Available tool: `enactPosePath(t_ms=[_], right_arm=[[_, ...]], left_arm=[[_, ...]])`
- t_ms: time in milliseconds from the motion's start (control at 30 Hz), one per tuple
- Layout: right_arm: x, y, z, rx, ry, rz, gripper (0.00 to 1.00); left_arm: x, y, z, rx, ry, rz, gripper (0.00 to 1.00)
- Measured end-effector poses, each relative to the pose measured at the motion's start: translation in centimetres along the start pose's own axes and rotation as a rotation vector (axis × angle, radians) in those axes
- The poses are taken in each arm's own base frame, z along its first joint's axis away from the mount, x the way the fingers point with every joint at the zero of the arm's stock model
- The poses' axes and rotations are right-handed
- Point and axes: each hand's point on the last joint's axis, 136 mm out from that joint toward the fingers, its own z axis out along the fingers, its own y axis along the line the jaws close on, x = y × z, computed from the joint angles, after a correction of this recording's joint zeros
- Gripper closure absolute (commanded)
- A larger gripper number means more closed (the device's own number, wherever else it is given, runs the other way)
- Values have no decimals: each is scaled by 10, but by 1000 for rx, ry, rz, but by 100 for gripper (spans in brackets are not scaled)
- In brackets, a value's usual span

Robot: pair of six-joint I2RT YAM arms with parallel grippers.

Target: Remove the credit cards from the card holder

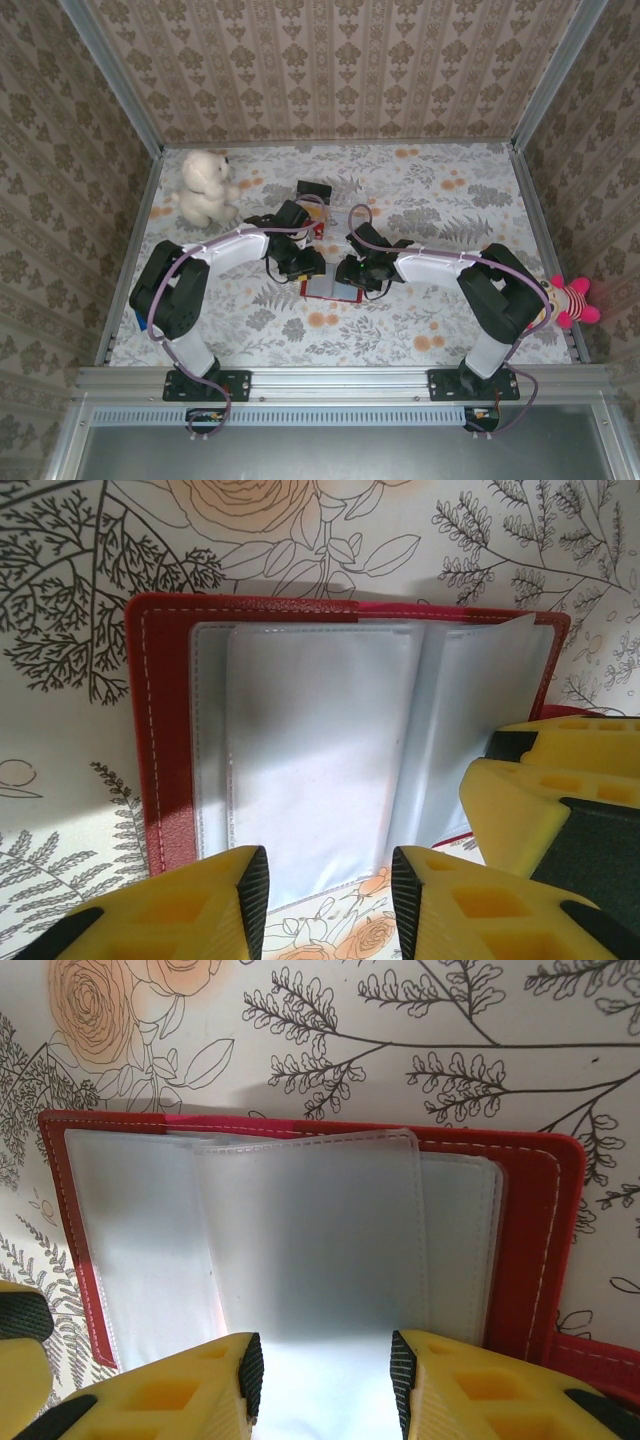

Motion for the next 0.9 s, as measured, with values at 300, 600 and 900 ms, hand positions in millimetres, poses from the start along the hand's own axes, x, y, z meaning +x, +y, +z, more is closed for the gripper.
enactPosePath(t_ms=[300,600,900], right_arm=[[0,0,0,0,0,0,59],[-1,0,0,1,-1,2,59],[-1,0,0,1,-1,2,59]], left_arm=[[3,10,14,-27,37,-20,57],[5,12,18,-35,48,-25,56],[6,7,18,-6,58,-13,65]])
